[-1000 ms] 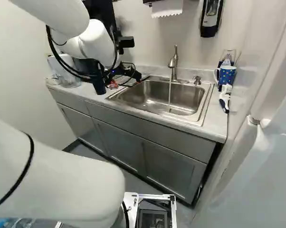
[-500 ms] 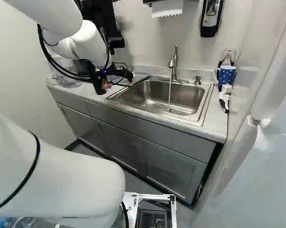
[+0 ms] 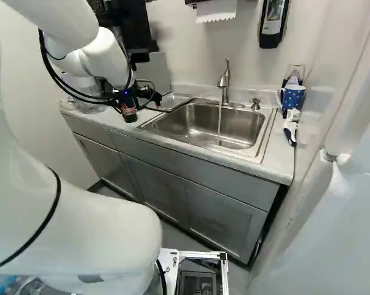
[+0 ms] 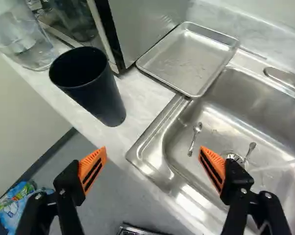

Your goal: Rinse the cup and place it in the tray

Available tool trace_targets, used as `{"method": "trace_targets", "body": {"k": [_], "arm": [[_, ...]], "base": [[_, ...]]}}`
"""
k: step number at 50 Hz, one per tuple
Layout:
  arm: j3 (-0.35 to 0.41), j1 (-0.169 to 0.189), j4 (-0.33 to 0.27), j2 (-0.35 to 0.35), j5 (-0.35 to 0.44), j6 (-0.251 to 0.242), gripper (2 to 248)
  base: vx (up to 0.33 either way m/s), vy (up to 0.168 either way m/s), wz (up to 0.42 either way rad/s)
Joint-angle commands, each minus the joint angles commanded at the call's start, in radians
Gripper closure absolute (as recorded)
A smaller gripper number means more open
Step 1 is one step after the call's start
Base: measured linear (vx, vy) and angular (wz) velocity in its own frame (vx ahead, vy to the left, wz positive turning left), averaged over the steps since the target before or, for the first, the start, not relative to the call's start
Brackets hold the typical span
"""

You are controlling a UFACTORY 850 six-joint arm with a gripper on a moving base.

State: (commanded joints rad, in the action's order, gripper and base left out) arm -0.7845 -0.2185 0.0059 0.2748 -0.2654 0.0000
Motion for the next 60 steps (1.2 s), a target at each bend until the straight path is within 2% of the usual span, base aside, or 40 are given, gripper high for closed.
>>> {"method": "trace_targets", "body": {"k": [23, 41, 60], "arm": [[-0.034, -0.083, 0.0, -0.039, 0.0, 0.0, 3], [-0.102, -0.135, 0.0, -0.116, 0.0, 0.0, 3], [-0.11, -0.141, 0.0, -0.124, 0.0, 0.0, 3]], "base": [[0.0, 0.0, 0.0], [0.0, 0.0, 0.0], [0.0, 0.0, 0.0]]}}
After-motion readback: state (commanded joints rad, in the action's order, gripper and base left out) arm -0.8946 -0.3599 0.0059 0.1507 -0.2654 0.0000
